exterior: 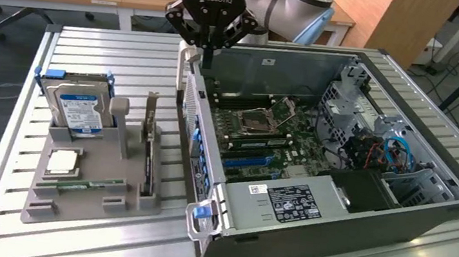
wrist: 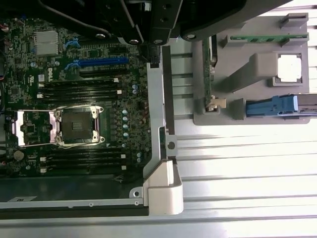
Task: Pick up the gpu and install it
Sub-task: 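Reach for the gpu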
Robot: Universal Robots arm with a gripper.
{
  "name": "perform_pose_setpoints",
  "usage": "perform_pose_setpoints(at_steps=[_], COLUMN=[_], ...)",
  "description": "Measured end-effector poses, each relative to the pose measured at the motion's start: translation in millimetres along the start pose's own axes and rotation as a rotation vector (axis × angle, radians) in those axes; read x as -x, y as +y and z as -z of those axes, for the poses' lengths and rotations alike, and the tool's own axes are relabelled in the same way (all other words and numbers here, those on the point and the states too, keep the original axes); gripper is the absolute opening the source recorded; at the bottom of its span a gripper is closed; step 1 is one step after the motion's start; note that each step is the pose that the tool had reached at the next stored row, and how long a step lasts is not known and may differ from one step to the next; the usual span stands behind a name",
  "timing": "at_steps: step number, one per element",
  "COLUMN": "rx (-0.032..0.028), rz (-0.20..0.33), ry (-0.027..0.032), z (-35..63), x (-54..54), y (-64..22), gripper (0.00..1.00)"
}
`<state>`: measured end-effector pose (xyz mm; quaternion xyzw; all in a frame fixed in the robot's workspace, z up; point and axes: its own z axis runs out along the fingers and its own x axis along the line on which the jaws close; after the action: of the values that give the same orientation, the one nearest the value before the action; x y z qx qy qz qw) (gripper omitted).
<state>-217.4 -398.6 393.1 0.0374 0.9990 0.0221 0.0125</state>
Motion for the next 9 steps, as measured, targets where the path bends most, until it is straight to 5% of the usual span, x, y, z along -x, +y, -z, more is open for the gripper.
perform_pose_setpoints(at_steps=[9], rx=[0.0000], rz=[0.000], ry=[0.0000], z=[0.5], x=[-19.5], y=[-1.4], gripper=[0.10])
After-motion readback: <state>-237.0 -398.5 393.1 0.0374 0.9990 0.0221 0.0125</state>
